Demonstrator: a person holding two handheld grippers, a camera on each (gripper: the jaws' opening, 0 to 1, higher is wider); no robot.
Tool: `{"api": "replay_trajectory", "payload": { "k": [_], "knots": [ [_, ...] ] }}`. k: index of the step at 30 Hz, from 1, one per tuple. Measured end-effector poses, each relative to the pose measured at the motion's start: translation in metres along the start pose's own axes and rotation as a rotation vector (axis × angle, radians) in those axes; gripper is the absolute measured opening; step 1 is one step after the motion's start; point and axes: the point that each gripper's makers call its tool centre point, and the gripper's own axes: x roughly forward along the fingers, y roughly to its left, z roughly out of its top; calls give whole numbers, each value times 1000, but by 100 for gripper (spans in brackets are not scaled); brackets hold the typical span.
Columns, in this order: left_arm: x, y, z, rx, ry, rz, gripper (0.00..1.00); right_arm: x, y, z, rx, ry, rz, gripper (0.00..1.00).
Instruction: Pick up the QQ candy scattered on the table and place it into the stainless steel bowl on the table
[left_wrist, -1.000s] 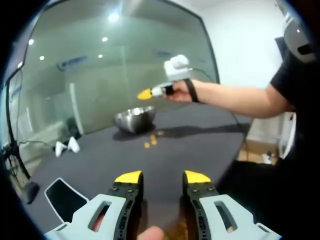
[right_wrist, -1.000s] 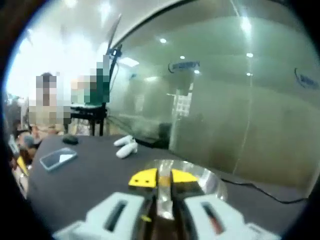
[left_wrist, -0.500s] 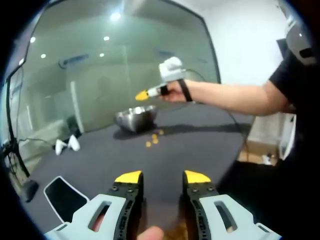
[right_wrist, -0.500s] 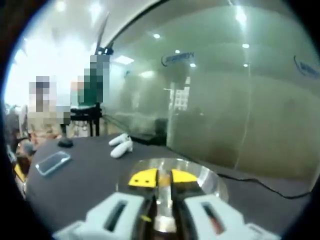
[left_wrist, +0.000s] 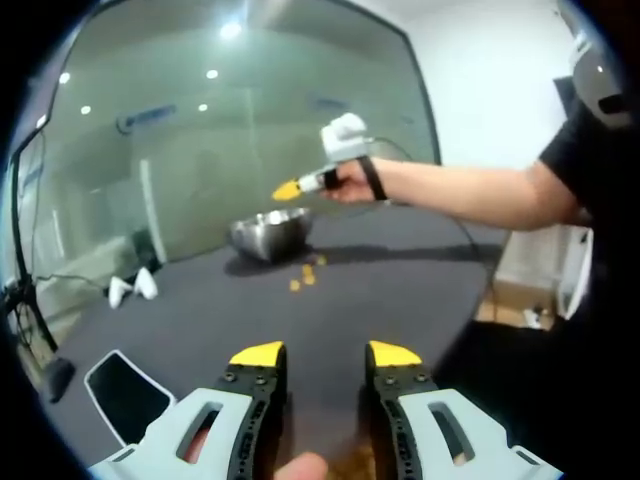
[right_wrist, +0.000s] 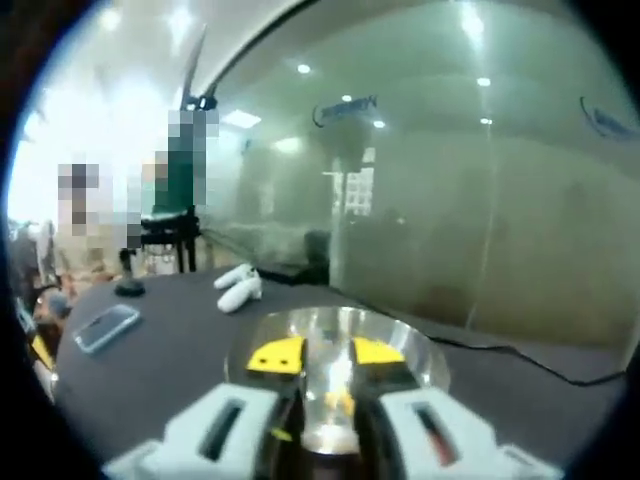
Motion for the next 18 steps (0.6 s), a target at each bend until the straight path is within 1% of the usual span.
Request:
{"api": "replay_trajectory", "payload": {
  "k": [4, 8, 13, 18],
  "knots": [
    [2, -2, 0, 5, 3, -6, 33, -3, 4, -2, -5, 4, 13, 17],
    [1, -2, 2, 6, 0, -7, 33, -10, 8, -1, -14, -1, 25, 17],
    [1, -1, 0, 5, 5, -3, 33, -26, 17, 1, -41, -12, 57, 17],
    [0, -2, 2, 6, -3, -6, 33, -46, 26, -4, -83, -30, 88, 17]
  ]
}}
